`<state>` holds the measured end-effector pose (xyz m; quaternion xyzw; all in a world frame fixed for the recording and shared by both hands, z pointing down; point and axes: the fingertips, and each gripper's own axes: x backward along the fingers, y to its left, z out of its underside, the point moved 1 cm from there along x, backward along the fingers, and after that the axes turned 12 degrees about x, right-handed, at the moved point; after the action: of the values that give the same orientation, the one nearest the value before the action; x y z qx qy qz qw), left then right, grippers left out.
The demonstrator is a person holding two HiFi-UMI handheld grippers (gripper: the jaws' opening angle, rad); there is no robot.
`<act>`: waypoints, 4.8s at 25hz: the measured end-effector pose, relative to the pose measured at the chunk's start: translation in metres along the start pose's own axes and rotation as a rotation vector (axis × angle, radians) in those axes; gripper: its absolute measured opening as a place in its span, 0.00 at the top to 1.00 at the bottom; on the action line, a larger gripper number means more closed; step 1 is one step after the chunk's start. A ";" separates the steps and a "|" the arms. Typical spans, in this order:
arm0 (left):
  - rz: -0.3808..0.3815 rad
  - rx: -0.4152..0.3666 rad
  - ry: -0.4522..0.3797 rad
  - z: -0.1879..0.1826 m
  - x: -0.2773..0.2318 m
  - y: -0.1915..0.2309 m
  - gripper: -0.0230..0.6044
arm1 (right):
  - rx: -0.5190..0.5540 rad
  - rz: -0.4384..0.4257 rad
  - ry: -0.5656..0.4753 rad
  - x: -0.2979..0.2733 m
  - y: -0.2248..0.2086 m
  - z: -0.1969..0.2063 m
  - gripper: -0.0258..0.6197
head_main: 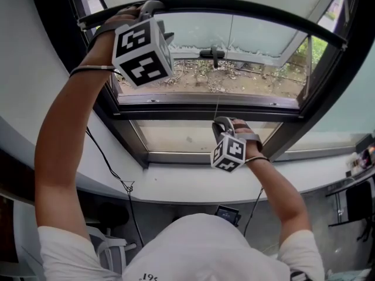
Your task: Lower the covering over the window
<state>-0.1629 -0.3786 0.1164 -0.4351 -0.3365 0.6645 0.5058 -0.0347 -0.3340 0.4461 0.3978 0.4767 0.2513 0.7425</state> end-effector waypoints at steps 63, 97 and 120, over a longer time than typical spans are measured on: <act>0.206 0.080 0.111 0.050 -0.019 -0.129 0.56 | 0.113 0.554 0.129 0.108 -0.228 0.059 0.81; 0.384 0.089 0.226 0.089 -0.034 -0.222 0.56 | 0.145 0.144 0.295 0.046 -0.129 0.087 0.82; 0.485 0.122 0.295 0.115 -0.045 -0.283 0.53 | 0.186 -0.051 0.364 0.013 -0.065 0.100 0.76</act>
<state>-0.1566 -0.3484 0.4239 -0.5636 -0.1046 0.7147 0.4008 0.0613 -0.3961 0.4084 0.4006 0.6343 0.2551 0.6100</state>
